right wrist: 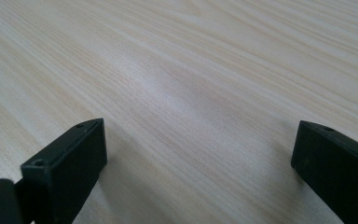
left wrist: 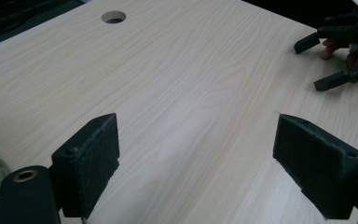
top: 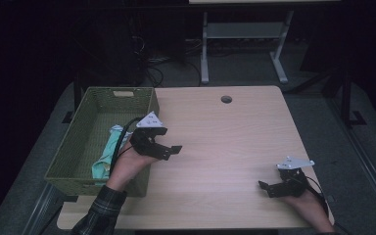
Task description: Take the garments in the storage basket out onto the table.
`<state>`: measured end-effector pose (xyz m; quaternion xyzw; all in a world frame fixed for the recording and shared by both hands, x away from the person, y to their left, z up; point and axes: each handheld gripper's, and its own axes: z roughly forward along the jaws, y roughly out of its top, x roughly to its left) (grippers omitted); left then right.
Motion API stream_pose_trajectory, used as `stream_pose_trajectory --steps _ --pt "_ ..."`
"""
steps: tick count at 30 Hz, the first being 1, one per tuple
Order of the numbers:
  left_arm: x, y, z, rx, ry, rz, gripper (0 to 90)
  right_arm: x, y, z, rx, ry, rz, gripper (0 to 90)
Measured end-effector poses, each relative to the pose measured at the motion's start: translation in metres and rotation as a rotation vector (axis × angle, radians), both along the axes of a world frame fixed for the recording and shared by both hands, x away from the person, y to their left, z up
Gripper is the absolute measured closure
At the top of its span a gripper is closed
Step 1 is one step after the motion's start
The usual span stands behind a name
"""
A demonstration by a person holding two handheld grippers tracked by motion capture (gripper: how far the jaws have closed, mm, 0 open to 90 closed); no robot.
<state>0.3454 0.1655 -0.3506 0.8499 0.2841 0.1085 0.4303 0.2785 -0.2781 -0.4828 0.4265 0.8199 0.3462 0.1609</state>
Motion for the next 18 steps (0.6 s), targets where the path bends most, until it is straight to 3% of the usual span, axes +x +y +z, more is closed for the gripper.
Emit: stream_pose_trajectory --steps 18 --pt "0.003 0.027 0.002 -0.008 -0.004 0.053 13.8 0.000 0.000 0.000 0.000 0.000 0.000 3.1"
